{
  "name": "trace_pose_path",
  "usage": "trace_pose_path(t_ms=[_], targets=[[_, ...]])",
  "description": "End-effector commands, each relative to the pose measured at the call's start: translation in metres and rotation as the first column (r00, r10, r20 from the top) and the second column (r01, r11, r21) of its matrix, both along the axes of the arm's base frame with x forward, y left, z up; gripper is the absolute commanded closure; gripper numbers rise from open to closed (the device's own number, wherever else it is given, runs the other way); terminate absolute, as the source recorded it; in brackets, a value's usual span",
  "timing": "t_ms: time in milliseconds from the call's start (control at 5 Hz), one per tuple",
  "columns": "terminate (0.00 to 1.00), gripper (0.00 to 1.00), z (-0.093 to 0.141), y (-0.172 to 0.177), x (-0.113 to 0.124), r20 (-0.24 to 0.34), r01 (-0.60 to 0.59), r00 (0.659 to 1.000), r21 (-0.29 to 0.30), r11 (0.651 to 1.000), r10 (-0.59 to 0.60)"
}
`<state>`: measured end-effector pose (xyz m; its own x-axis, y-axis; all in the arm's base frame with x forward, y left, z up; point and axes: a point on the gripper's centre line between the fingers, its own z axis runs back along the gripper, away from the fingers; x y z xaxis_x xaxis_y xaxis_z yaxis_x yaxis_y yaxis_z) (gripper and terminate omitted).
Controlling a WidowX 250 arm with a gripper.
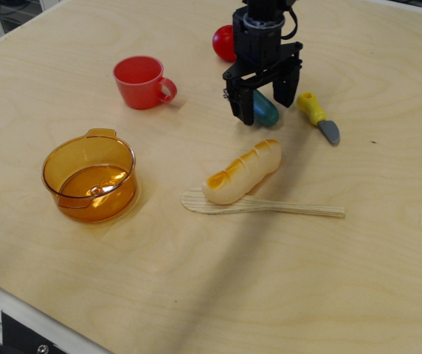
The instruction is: Put cucumber in cup
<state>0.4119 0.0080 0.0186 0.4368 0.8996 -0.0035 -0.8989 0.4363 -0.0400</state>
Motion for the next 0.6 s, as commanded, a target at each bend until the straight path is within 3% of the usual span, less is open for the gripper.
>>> trace_pose_path(t_ms=[0, 200, 400], targets=[[0.00, 1.00, 0.012, -0.001, 0.015, 0.043, 0.002, 0.999, 0.020, 1.000, -0.003], [0.00, 1.00, 0.012, 0.002, 0.013, 0.043, -0.016, 0.999, 0.035, 0.999, 0.015], [0.00, 1.00, 0.029, 0.010, 0.005, 0.078, -0.054, 0.996, 0.031, 0.998, 0.052]])
